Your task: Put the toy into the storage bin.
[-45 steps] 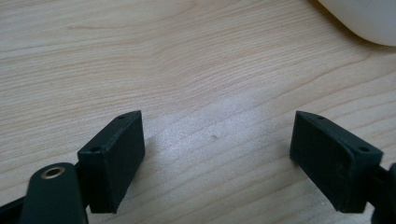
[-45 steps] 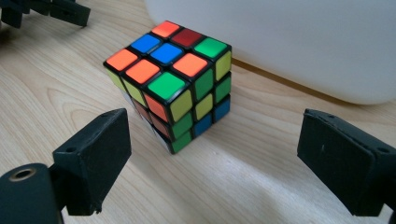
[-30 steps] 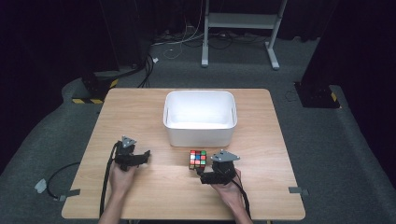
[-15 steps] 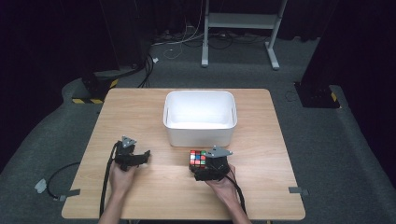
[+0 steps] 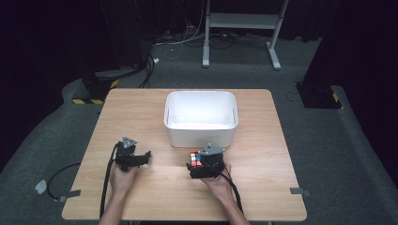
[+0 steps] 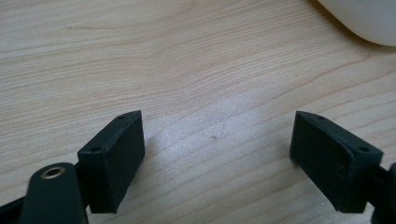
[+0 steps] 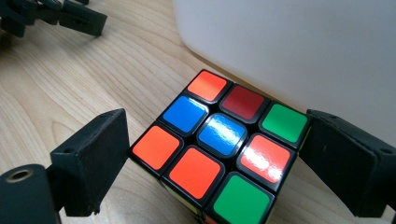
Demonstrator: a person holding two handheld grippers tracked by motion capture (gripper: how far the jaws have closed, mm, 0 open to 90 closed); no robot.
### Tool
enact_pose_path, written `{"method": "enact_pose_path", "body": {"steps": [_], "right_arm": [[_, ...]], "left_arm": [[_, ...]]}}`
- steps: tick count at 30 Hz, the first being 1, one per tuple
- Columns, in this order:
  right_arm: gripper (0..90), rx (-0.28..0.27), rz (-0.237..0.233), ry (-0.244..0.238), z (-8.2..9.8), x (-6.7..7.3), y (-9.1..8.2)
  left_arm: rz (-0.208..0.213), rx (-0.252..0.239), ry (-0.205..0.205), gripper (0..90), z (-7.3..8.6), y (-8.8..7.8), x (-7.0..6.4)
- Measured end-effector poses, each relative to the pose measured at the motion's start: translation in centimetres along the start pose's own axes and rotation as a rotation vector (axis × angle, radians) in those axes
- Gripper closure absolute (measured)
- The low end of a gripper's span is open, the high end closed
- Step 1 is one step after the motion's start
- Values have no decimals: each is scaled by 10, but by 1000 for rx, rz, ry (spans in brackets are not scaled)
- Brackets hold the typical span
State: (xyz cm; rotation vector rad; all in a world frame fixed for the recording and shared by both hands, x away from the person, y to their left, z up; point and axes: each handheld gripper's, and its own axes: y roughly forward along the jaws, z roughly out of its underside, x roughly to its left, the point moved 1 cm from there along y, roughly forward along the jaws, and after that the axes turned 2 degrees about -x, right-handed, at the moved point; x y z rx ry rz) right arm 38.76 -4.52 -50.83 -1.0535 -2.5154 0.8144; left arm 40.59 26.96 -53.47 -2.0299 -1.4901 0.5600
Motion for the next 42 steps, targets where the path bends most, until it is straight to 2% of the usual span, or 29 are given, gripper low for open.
{"method": "enact_pose_path", "body": {"steps": [16, 21, 36, 42], "right_arm": [[91, 27, 29, -24, 4, 2, 18], [125, 40, 33, -22, 8, 2, 22], [146, 30, 33, -37, 11, 0, 20], [150, 24, 36, -27, 12, -1, 19]], "left_arm": [[0, 0, 0, 181, 0, 0, 0], [0, 0, -1, 181, 0, 0, 0], [0, -1, -1, 180, 0, 0, 0], [0, 0, -1, 181, 0, 0, 0]]}}
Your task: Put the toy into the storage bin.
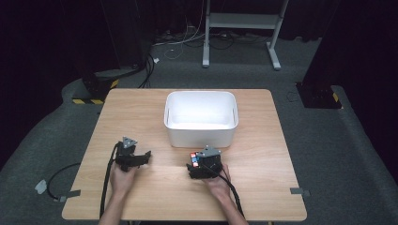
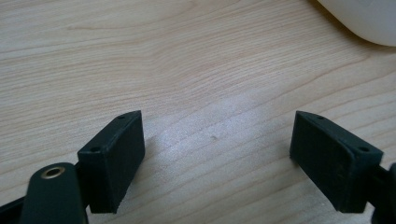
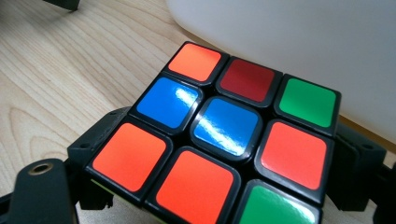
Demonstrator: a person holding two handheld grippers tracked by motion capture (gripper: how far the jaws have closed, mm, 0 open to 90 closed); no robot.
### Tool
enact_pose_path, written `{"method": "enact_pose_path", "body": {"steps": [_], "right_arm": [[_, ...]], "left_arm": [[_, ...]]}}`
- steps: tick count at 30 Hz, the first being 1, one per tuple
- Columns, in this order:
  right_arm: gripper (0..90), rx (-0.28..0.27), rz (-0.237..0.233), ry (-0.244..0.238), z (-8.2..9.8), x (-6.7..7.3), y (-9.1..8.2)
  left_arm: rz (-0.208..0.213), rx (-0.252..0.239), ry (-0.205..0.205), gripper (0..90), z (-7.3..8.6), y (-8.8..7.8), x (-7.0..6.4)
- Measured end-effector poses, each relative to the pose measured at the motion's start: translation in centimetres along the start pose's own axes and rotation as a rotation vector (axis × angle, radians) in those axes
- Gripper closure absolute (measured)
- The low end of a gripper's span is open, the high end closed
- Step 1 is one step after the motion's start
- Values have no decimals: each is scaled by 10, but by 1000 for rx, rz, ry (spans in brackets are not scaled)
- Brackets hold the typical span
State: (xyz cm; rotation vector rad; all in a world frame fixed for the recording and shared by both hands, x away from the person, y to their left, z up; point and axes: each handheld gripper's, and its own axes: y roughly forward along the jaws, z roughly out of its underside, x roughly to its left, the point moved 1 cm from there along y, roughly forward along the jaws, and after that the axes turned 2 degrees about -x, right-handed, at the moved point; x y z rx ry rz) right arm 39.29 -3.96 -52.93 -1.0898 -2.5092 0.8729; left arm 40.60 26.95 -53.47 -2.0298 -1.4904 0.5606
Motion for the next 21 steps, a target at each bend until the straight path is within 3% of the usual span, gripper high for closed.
{"method": "enact_pose_path", "body": {"steps": [7, 16, 21], "right_arm": [[161, -2, 3, -12, 0, 0, -5], [162, -2, -10, 7, 2, -6, -9], [162, -8, -5, -28, 1, -5, -15]], "left_arm": [[0, 0, 0, 180, 0, 0, 0], [-1, 1, 1, 181, 0, 0, 0], [-1, 1, 1, 181, 0, 0, 0]]}}
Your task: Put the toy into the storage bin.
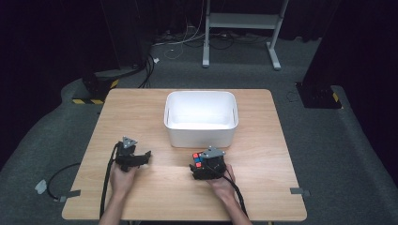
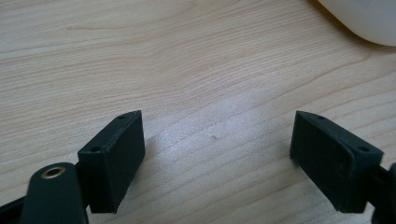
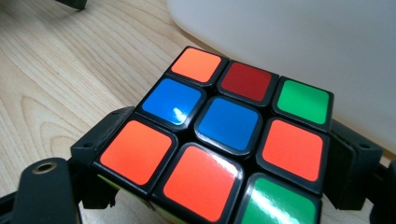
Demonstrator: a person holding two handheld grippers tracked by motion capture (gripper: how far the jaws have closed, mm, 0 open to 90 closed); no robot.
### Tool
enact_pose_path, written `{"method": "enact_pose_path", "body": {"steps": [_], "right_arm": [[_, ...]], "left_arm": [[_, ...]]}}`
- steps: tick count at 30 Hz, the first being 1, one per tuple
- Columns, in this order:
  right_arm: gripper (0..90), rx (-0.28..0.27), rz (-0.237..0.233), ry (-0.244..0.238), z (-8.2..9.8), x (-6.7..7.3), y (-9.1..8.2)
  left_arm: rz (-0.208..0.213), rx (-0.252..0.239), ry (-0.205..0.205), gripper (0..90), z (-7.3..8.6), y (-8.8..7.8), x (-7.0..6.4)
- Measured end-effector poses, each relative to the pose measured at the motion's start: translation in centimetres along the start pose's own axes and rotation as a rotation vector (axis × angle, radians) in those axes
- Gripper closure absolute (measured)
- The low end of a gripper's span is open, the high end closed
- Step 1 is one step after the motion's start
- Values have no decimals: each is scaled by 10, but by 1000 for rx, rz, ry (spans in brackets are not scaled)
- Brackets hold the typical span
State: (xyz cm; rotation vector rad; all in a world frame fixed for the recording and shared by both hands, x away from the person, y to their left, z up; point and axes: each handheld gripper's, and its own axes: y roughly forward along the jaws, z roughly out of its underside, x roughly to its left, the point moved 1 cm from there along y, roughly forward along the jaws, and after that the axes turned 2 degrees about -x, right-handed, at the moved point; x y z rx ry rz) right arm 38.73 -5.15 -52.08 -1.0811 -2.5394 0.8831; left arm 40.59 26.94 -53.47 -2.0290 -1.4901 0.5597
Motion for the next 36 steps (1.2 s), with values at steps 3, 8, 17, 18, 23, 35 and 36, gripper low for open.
{"method": "enact_pose_path", "body": {"steps": [3, 8, 17, 18, 23, 35, 36], "right_arm": [[162, -8, -2, 7, 0, -1, -4], [162, -10, -10, 14, -1, -3, -11], [163, -36, -25, 5, -7, -6, -29], [163, -33, -29, 9, -8, -6, -31], [163, -19, -33, -10, -12, -8, -39], [163, -33, -46, -32, -22, -11, -55], [163, -32, -46, -35, -23, -11, -57]], "left_arm": [[0, 0, 0, 181, 0, 0, 0], [0, 0, 0, 181, 0, 0, 0], [0, 0, -1, 180, 0, 0, 0], [0, 0, -1, 180, 0, 0, 0], [0, 0, -1, 180, 0, 0, 0], [-2, 0, 2, 179, 0, 0, 0], [-2, 0, 1, 179, 0, 0, 0]]}}
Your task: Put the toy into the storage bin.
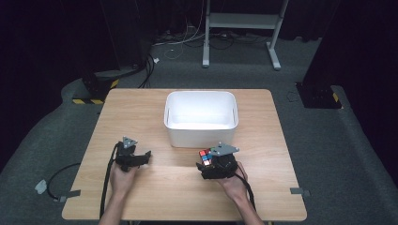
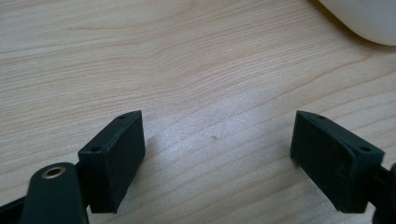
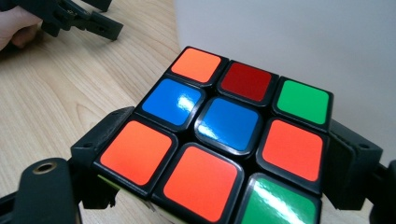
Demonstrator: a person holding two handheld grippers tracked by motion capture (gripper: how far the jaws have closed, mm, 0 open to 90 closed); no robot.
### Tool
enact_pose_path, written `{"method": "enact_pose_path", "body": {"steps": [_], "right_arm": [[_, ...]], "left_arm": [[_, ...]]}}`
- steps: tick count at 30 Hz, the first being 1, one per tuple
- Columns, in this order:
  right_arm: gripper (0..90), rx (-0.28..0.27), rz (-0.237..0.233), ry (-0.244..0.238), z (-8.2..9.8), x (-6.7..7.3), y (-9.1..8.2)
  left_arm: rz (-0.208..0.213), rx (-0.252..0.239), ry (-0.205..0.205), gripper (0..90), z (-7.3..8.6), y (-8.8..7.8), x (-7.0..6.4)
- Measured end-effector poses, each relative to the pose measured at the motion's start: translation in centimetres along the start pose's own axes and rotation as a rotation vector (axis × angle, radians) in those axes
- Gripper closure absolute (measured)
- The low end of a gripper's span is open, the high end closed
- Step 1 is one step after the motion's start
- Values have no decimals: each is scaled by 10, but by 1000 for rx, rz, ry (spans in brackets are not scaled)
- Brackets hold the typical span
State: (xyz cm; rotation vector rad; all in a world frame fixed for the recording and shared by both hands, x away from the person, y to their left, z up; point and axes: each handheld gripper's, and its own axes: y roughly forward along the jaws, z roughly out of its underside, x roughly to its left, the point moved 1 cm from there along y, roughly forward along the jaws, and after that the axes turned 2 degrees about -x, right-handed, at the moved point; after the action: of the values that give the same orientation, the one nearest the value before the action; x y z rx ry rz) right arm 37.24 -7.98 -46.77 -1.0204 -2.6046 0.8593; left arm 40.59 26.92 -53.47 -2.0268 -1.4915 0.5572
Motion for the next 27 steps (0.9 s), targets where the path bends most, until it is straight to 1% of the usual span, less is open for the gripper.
{"method": "enact_pose_path", "body": {"steps": [2, 6, 10, 17, 19, 22, 24, 27], "right_arm": [[163, -3, -1, -4, -1, -1, -2], [163, 0, -5, 13, -1, -3, -3], [163, 4, -6, 6, -1, -3, -5], [163, -15, -1, 5, -5, -7, -14], [163, -7, -1, 14, -5, -7, -15], [163, 8, 2, 3, -5, -5, -16], [163, 10, 1, 0, -5, -5, -17], [163, 7, 0, 8, -6, -5, -18]], "left_arm": [[0, 0, 0, 179, 0, 0, 0], [0, 0, 0, 179, 0, 0, 0], [0, 0, 0, 179, 0, 0, 0], [0, 0, 0, 179, 0, 0, 0], [2, -1, -2, 179, 0, 0, 0], [2, 0, -2, 179, 0, 0, 0], [1, -1, -1, 179, 0, 0, 0], [1, -1, -1, 179, 0, 0, 0]]}}
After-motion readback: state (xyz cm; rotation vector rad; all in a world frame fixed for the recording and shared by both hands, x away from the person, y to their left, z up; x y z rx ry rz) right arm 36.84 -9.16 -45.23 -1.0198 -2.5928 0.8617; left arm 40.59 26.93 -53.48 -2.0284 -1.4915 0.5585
